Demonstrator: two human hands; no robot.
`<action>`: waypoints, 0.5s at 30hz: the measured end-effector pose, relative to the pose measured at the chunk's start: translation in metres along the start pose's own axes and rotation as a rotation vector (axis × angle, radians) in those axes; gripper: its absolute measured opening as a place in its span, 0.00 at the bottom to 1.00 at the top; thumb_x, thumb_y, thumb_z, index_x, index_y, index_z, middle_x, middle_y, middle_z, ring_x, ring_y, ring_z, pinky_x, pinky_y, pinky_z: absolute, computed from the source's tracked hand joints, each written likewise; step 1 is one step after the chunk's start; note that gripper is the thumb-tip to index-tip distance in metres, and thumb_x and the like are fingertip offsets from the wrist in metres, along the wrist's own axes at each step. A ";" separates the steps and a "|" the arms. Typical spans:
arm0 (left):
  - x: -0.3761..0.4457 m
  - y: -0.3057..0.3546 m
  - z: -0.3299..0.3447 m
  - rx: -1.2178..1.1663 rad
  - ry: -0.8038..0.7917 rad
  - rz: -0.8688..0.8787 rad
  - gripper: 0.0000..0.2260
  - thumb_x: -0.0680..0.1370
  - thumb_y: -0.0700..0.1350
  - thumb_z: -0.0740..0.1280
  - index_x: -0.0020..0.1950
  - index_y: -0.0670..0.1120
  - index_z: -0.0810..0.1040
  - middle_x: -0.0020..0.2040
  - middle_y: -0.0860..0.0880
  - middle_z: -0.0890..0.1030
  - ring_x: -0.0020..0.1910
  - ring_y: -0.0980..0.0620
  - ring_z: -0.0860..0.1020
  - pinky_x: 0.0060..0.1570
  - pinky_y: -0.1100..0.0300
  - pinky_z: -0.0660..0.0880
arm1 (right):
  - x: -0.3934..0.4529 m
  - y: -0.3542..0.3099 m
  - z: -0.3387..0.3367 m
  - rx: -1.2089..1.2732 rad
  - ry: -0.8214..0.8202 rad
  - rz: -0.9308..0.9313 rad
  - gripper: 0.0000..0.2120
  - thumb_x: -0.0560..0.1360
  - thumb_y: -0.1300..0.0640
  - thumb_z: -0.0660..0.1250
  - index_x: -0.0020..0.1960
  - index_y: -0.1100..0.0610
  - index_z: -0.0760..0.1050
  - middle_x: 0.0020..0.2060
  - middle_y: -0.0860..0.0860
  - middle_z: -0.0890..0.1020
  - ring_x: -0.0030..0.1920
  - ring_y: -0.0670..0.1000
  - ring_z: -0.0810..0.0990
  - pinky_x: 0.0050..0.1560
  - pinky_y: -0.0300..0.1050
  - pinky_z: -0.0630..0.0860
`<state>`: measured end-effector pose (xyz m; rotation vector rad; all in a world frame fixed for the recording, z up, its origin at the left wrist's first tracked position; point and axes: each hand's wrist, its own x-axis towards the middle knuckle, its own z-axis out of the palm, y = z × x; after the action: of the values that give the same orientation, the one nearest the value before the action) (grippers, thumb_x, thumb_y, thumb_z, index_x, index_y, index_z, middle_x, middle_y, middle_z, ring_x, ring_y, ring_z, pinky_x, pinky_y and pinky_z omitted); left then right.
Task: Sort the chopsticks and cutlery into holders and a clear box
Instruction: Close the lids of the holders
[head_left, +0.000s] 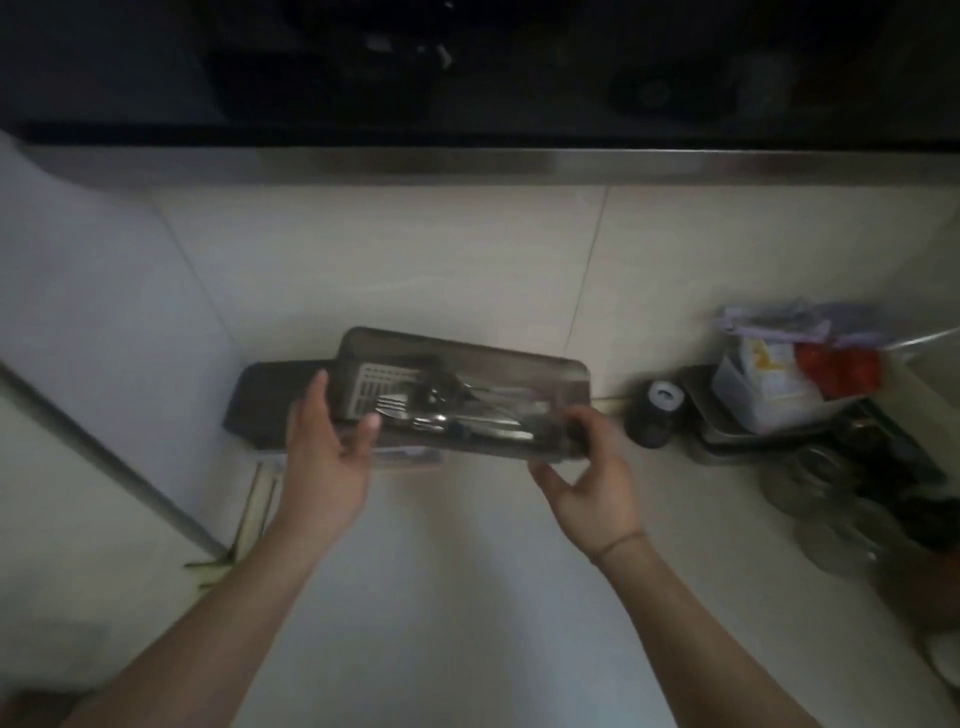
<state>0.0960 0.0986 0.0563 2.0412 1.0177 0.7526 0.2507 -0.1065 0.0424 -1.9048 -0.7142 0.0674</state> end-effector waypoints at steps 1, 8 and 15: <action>0.012 -0.007 -0.015 0.027 0.035 -0.019 0.29 0.80 0.45 0.67 0.79 0.40 0.60 0.72 0.35 0.65 0.71 0.37 0.67 0.72 0.48 0.63 | 0.012 -0.009 0.015 0.019 -0.042 -0.017 0.25 0.68 0.56 0.73 0.61 0.46 0.69 0.53 0.44 0.79 0.53 0.49 0.79 0.56 0.45 0.76; 0.057 -0.055 -0.046 0.222 0.098 -0.142 0.26 0.83 0.47 0.62 0.78 0.39 0.60 0.73 0.33 0.64 0.71 0.34 0.65 0.70 0.43 0.64 | 0.061 -0.038 0.094 -0.033 -0.328 -0.021 0.25 0.76 0.62 0.66 0.70 0.48 0.66 0.64 0.50 0.75 0.63 0.53 0.74 0.67 0.46 0.70; 0.061 -0.061 -0.045 0.598 0.166 0.189 0.20 0.83 0.49 0.60 0.73 0.45 0.70 0.77 0.39 0.59 0.74 0.35 0.58 0.73 0.39 0.57 | 0.073 -0.036 0.113 -0.046 -0.483 -0.042 0.31 0.79 0.63 0.59 0.77 0.45 0.52 0.74 0.49 0.63 0.71 0.52 0.65 0.72 0.44 0.60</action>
<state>0.0687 0.1910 0.0437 2.6488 1.2672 0.7877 0.2537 0.0325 0.0423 -1.9341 -1.0841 0.5014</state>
